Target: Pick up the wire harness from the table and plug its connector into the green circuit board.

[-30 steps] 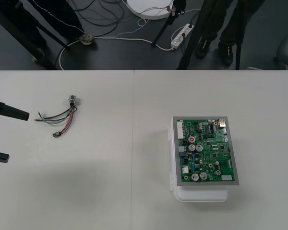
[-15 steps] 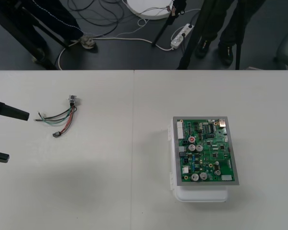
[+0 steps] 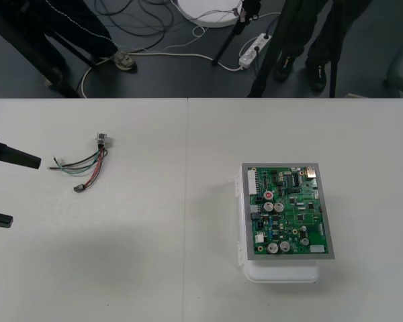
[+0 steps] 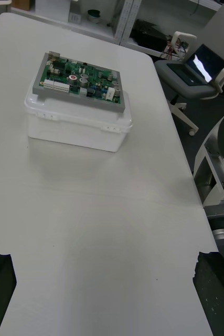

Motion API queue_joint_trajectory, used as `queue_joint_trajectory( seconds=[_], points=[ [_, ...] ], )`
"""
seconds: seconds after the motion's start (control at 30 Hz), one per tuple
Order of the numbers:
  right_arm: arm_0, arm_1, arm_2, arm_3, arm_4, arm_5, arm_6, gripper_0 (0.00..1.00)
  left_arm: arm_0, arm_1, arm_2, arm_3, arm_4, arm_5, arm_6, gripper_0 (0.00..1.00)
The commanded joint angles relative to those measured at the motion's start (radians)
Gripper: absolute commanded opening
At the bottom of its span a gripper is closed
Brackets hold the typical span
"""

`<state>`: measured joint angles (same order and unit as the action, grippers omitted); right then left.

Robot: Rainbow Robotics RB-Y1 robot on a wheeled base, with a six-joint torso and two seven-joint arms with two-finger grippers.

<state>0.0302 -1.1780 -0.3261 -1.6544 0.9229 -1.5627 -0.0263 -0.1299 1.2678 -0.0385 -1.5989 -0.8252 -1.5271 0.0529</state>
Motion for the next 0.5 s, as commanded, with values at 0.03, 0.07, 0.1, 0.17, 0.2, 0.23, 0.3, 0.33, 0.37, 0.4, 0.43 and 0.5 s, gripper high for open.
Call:
queue_joint_trajectory(
  seconds=[0.03,0.07,0.1,0.17,0.2,0.23,0.3,0.33,0.37,0.4,0.43,0.5],
  points=[
    [0.013,-0.042,-0.037,0.001,-0.010,-0.008,-0.012,1.00,0.012,0.038,0.031,-0.001,0.004,-0.044,-0.039,1.00],
    [0.013,-0.042,-0.037,0.001,-0.010,-0.008,-0.012,1.00,0.012,0.038,0.031,-0.001,0.004,-0.044,-0.039,1.00],
    [0.013,-0.042,-0.037,0.001,-0.010,-0.008,-0.012,1.00,0.012,0.038,0.031,-0.001,0.004,-0.044,-0.039,1.00],
    [0.013,-0.042,-0.037,0.001,-0.010,-0.008,-0.012,1.00,0.012,0.038,0.031,-0.001,0.004,-0.044,-0.039,1.00],
    [0.013,-0.042,-0.037,0.001,-0.010,-0.008,-0.012,1.00,0.012,0.038,0.031,-0.001,0.004,-0.044,-0.039,1.00],
    [0.013,-0.042,-0.037,0.001,-0.010,-0.008,-0.012,1.00,0.012,0.038,0.031,-0.001,0.004,-0.044,-0.039,1.00],
    [0.013,-0.042,-0.037,0.001,-0.010,-0.008,-0.012,1.00,0.012,0.038,0.031,-0.001,0.004,-0.044,-0.039,1.00],
    [0.013,-0.042,-0.037,0.001,-0.010,-0.008,-0.012,1.00,0.012,0.038,0.031,-0.001,0.004,-0.044,-0.039,1.00],
    [0.013,-0.042,-0.037,0.001,-0.010,-0.008,-0.012,1.00,0.012,0.038,0.031,-0.001,0.004,-0.044,-0.039,1.00],
    [0.013,-0.042,-0.037,0.001,-0.010,-0.008,-0.012,1.00,0.012,0.038,0.031,-0.001,0.004,-0.044,-0.039,1.00],
    [0.013,-0.042,-0.037,0.001,-0.010,-0.008,-0.012,1.00,0.012,0.038,0.031,-0.001,0.004,-0.044,-0.039,1.00],
    [0.013,-0.042,-0.037,0.001,-0.010,-0.008,-0.012,1.00,0.012,0.038,0.031,-0.001,0.004,-0.044,-0.039,1.00]
  ],
)
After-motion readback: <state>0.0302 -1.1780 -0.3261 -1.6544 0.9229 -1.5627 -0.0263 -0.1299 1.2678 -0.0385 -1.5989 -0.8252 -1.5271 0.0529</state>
